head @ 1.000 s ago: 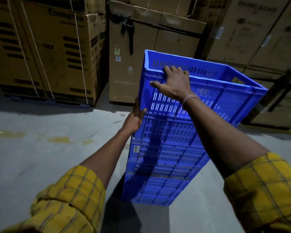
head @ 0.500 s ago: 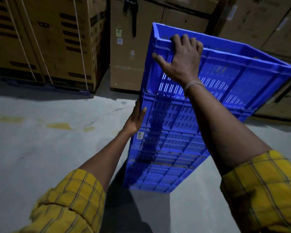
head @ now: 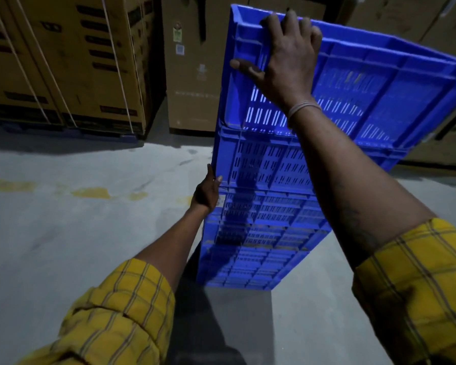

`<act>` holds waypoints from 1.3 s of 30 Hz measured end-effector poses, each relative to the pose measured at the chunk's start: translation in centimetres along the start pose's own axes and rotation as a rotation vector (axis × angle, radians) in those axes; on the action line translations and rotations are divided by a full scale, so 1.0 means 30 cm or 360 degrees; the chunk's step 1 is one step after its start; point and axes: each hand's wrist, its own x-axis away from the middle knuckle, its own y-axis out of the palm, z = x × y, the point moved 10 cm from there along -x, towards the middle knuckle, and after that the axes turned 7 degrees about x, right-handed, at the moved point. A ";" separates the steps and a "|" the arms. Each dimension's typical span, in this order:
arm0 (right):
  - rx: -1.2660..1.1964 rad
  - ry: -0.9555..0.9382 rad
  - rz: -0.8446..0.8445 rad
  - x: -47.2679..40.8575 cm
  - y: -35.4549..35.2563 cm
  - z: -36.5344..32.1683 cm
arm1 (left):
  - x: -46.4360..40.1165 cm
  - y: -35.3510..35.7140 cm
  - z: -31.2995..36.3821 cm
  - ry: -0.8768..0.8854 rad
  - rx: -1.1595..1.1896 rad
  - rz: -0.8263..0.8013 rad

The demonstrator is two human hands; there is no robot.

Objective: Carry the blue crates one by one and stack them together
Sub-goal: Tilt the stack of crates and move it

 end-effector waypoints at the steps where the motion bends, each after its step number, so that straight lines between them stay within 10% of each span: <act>1: 0.0005 -0.0005 -0.0018 -0.001 0.002 -0.001 | -0.001 0.000 0.007 -0.0047 -0.0006 -0.0010; 5: 0.0023 -0.0060 -0.0106 -0.001 -0.009 -0.001 | 0.035 -0.017 0.102 -0.0087 -0.0061 0.0167; 9: -0.0014 -0.0246 -0.0164 0.018 -0.017 0.047 | 0.185 -0.082 0.525 0.0896 -0.0431 0.0747; 17: -0.0139 0.0202 -0.0359 0.106 0.023 0.634 | 0.247 0.135 1.332 0.1752 -0.1073 0.0412; 26: -0.0298 0.0550 0.0001 0.323 0.046 1.048 | -0.040 0.617 1.594 0.1433 -0.1703 -0.0159; 32: -0.1063 0.1630 -0.0326 0.842 0.459 1.175 | 0.002 0.747 1.581 0.1538 -0.1762 0.0361; 39: -0.1573 0.1747 -0.0072 0.900 0.699 1.163 | -0.016 0.741 1.560 0.1638 -0.1533 0.0543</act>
